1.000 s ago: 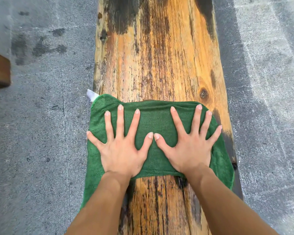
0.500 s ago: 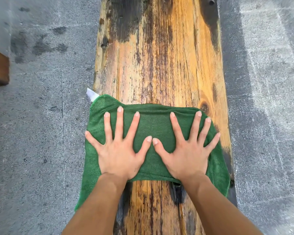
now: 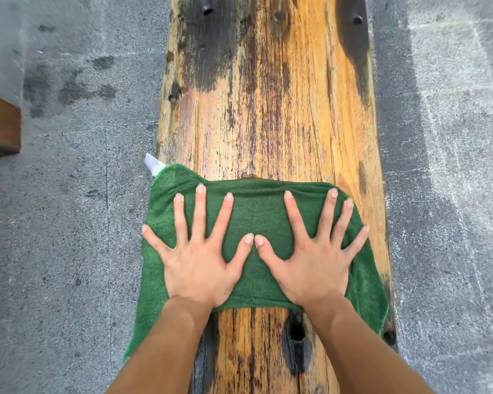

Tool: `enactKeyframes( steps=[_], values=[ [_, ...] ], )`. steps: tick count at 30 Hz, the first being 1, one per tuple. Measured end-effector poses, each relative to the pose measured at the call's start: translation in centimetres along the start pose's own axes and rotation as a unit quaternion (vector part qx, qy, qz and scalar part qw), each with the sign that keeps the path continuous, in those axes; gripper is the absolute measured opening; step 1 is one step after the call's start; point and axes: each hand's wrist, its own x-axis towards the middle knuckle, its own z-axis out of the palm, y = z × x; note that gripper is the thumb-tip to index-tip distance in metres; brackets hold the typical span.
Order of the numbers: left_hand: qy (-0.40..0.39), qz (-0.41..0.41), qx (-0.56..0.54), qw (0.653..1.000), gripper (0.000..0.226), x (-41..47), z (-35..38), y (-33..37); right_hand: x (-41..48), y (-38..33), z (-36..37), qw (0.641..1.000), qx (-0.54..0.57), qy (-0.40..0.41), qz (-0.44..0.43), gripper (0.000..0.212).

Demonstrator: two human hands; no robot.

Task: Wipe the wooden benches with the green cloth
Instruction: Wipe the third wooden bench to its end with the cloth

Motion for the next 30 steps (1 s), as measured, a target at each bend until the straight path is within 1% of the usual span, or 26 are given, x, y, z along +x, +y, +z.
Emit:
enactKeyframes(
  steps=[7,14,30],
  values=[
    [-0.005,0.000,0.003,1.000,0.076,1.7,-0.7,0.4,1.5,-0.2,-0.5,1.000,-0.003,-0.009,0.004,0.089],
    [-0.011,0.001,0.009,1.000,0.077,3.2,-1.4,0.6,3.4,-0.3,-0.6,1.000,0.004,0.003,-0.006,0.090],
    [0.017,0.009,0.007,1.000,0.076,11.1,-3.0,1.0,10.8,-1.6,-1.6,1.000,0.013,-0.012,0.016,0.090]
  ],
)
